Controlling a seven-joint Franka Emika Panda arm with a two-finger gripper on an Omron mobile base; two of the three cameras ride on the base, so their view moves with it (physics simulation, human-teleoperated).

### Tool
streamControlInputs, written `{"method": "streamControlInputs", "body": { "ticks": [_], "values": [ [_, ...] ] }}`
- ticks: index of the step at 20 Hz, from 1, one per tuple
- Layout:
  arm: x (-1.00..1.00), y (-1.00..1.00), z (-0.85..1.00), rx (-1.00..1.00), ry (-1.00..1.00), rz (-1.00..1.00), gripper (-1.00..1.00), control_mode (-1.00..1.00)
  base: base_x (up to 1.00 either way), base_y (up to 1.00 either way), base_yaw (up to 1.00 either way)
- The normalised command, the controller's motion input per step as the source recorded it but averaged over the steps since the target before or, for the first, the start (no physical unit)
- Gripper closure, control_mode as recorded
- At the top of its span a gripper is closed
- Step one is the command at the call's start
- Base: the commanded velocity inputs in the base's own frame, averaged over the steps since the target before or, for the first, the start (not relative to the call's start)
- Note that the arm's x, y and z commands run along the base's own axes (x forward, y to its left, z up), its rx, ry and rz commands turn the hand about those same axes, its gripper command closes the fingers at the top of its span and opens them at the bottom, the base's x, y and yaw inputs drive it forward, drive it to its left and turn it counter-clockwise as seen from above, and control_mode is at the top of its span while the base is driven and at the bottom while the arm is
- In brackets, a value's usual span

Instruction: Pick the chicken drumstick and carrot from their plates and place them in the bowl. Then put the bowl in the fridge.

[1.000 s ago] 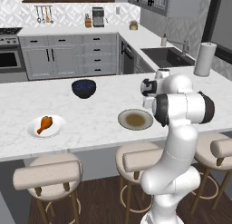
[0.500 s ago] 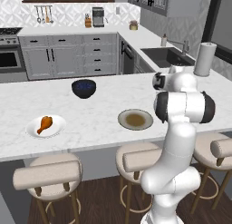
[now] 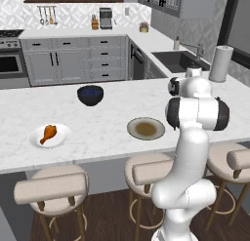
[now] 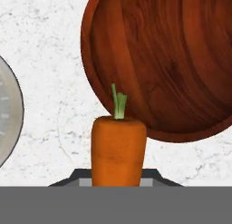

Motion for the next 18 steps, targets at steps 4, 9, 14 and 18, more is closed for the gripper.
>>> {"method": "streamControlInputs", "body": {
  "ticks": [4, 9, 14, 18],
  "values": [
    [0.29, -0.52, 0.0, -0.02, -0.01, 0.09, 1.0, -1.0, 0.0, 0.0, 0.0],
    [0.6, -0.34, -0.15, 0.0, 0.05, 0.22, 1.0, -1.0, 0.0, 0.0, 0.0],
    [0.36, -0.23, -0.4, 0.0, 0.0, 0.21, 1.0, -1.0, 0.0, 0.0, 0.0],
    [0.17, 0.01, -0.59, 0.0, 0.0, 0.08, 1.0, -1.0, 0.0, 0.0, 0.0]
  ]
}}
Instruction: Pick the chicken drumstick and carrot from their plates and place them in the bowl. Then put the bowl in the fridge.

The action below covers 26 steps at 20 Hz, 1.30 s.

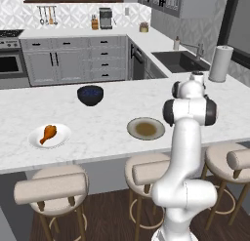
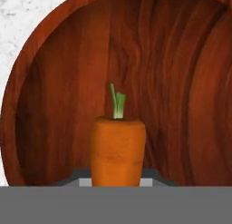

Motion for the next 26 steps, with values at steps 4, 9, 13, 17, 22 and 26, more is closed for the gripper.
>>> {"method": "streamControlInputs", "body": {
  "ticks": [4, 9, 13, 17, 22, 26],
  "values": [
    [0.41, 0.05, -0.39, 0.0, 0.0, 0.0, -1.0, -1.0, 0.0, 0.0, 0.0],
    [0.26, 0.0, 0.0, 0.0, 0.0, 0.0, -1.0, -1.0, 0.0, 0.0, 0.0],
    [0.1, 0.0, 0.03, 0.0, -0.01, 0.0, -1.0, -1.0, 0.0, 0.0, 0.0],
    [-0.83, 0.39, 0.14, 0.04, -0.05, -0.08, -1.0, -1.0, 0.0, 0.0, 0.0],
    [-0.9, 0.49, 0.57, 0.03, -0.07, -0.14, -1.0, -1.0, 0.0, 0.0, 0.0],
    [-0.93, 0.73, 0.25, 0.03, -0.01, -0.22, -1.0, -1.0, 0.0, 0.0, 0.0]
  ]
}}
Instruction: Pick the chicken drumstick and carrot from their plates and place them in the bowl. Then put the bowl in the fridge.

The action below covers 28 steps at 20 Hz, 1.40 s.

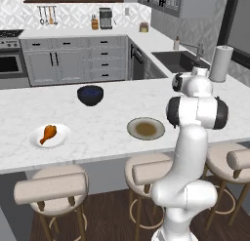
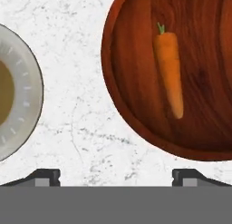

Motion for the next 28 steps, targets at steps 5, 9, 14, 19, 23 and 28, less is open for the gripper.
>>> {"method": "streamControlInputs", "body": {
  "ticks": [5, 9, 14, 19, 23, 28],
  "values": [
    [-0.96, 0.54, 0.23, 0.05, 0.01, -0.21, -1.0, -1.0, 0.0, 0.0, 0.0],
    [-0.94, 0.47, 0.05, 0.02, 0.0, -0.15, -1.0, -1.0, 0.0, 0.0, 0.0],
    [-0.7, 0.57, 0.27, -0.09, 0.01, -0.07, -1.0, -1.0, 0.0, 0.0, 0.0],
    [-0.49, 0.59, 0.32, -0.06, 0.0, 0.01, -1.0, -1.0, 0.0, 0.0, 0.0],
    [-0.66, 0.38, 0.21, 0.0, 0.0, 0.04, -1.0, -1.0, 0.0, 0.0, 0.0],
    [-0.46, 0.36, 0.28, 0.0, -0.03, 0.01, -1.0, -1.0, 0.0, 0.0, 0.0]
  ]
}}
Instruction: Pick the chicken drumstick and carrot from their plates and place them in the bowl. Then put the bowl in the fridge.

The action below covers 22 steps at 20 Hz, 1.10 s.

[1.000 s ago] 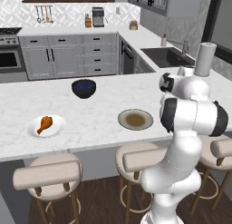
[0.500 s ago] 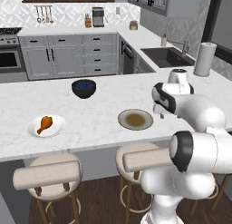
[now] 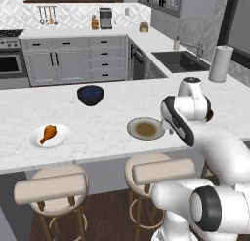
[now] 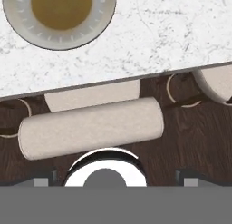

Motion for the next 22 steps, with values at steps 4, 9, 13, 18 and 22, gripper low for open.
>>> {"method": "streamControlInputs", "body": {
  "ticks": [4, 9, 13, 18, 22],
  "values": [
    [-0.17, 0.08, 0.07, 0.0, -0.01, 0.0, -1.0, 1.0, -0.63, 0.37, 0.0],
    [0.0, 0.0, 0.0, 0.0, 0.0, 0.0, -1.0, 1.0, -0.56, 0.98, 0.0],
    [0.0, 0.0, 0.0, 0.0, 0.0, 0.0, -1.0, 1.0, -0.38, 1.0, 0.0],
    [0.0, 0.0, 0.0, 0.0, 0.0, 0.0, -1.0, 1.0, -0.17, 1.0, 0.0],
    [0.0, 0.0, 0.0, 0.0, 0.0, 0.0, -1.0, 1.0, 0.55, 0.8, 0.0]
  ]
}}
